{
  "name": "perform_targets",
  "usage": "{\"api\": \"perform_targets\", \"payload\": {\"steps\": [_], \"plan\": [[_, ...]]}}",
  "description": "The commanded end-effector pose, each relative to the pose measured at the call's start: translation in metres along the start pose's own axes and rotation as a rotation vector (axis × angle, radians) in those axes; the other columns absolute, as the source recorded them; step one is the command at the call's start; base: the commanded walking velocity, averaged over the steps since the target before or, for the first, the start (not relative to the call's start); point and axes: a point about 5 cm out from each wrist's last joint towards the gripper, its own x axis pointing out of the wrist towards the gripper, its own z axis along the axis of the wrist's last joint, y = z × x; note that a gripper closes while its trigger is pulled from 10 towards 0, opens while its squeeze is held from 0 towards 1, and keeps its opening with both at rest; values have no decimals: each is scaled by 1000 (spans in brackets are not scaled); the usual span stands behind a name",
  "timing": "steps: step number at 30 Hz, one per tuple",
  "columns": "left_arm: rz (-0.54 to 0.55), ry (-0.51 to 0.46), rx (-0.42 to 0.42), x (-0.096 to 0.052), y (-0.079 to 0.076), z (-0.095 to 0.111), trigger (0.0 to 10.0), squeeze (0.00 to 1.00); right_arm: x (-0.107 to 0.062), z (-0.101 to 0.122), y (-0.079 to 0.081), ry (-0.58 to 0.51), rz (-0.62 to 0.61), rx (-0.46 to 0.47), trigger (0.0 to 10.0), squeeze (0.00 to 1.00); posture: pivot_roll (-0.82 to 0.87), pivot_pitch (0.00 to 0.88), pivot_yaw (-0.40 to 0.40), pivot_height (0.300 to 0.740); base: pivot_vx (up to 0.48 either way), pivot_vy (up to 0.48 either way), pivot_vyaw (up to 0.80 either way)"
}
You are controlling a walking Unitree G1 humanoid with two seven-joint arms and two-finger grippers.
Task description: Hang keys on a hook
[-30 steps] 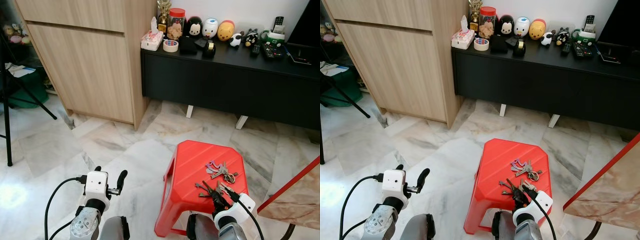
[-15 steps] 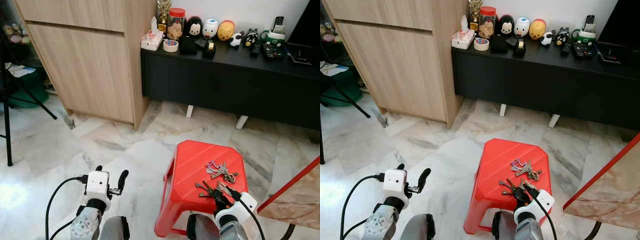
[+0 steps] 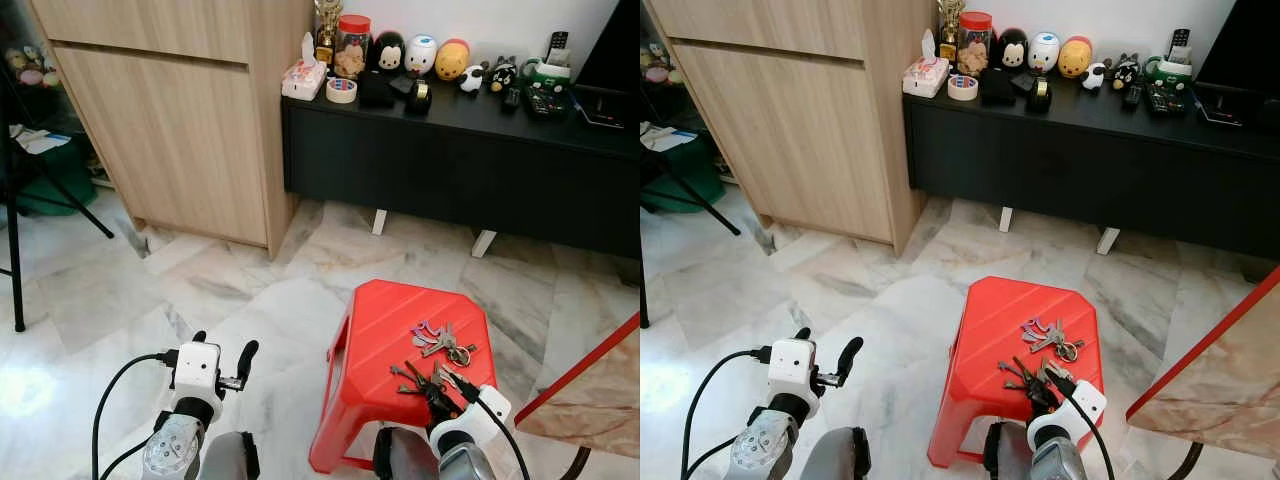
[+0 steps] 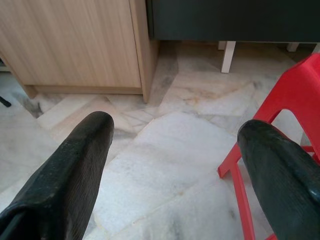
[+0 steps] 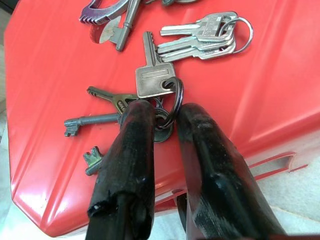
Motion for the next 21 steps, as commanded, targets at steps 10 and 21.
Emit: {"api": "perform_targets", "payload": {"steps": [10, 21], "plan": [[-7, 15, 16, -4, -2, -5, 10000, 0, 2, 2, 1, 0, 12, -6, 0, 0, 95, 71, -76, 597, 0, 0, 0], [-8, 15, 19, -4, -3, -5, 10000, 0, 2, 2, 3, -5, 25, -1, 0, 0, 95, 71, -76, 597, 0, 0, 0]]}}
